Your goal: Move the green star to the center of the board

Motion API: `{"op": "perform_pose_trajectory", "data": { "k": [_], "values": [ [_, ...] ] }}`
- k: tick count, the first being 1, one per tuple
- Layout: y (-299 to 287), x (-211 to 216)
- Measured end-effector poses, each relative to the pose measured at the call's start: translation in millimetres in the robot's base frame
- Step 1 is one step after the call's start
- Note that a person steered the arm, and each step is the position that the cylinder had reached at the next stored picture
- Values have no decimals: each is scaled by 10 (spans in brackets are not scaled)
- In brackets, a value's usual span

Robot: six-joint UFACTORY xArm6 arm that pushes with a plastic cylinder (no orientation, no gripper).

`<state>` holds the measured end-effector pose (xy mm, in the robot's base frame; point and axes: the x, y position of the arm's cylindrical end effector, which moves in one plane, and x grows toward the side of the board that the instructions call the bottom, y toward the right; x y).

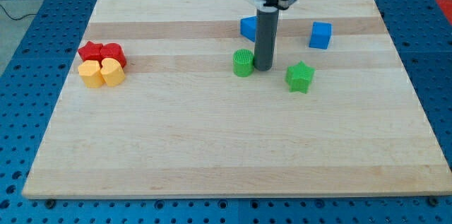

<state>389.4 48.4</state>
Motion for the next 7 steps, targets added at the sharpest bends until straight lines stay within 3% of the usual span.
{"op": "perform_pose_trajectory", "data": {
  "k": [2,3,5,6,7],
  "values": [
    [-538,-15],
    [-438,-25],
    [1297,-148],
    [1637,237],
    [1443,458]
  ]
}}
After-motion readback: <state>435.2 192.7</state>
